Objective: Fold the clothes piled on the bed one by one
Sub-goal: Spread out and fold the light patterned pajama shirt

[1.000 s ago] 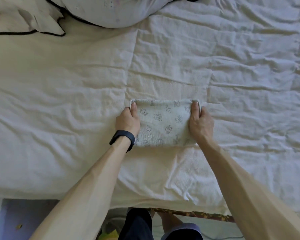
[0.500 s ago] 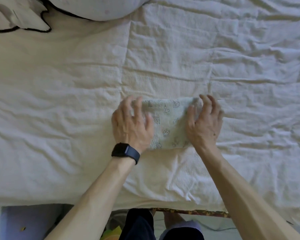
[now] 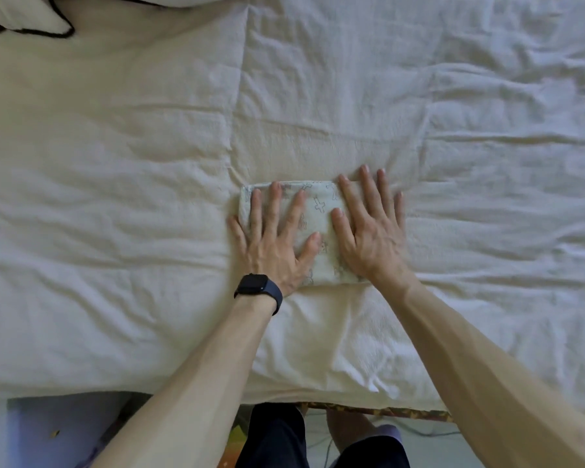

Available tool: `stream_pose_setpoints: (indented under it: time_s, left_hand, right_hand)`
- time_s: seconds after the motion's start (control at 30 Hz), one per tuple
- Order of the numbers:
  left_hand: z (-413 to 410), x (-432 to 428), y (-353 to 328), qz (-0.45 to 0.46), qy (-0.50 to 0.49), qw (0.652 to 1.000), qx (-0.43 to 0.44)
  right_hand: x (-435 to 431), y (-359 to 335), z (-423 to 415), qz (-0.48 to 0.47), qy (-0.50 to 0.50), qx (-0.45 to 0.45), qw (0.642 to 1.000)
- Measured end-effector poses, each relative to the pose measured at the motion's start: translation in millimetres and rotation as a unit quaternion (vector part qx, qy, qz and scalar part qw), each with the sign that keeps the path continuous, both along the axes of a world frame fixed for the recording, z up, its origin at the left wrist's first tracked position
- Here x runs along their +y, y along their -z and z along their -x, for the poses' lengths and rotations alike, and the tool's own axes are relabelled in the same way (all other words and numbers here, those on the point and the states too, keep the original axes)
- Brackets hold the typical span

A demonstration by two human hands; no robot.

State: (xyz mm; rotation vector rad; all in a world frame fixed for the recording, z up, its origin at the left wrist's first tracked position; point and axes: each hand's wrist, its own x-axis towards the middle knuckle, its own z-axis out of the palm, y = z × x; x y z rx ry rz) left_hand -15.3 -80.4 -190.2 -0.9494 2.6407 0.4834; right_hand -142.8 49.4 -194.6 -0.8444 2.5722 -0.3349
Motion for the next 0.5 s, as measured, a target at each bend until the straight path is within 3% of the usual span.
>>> stream_pose_setpoints:
  time_s: [0.1, 0.3, 0.5]
  left_hand:
    - [-4, -1, 2, 0.006, -0.098, 0.995, -0.009]
    - [0, -1, 17, 0.027, -0.105, 0.994, -0.017]
    - [7, -5, 0, 0.011, -0.183, 0.983, -0.027]
  right_hand:
    - [3, 6, 0, -0.017, 0.032, -0.005, 0.999]
    - [0, 26, 0, -0.024, 0.050, 0.022, 0.998]
    - [-3, 0, -4, -0.054, 0.166, -0.041, 0.984]
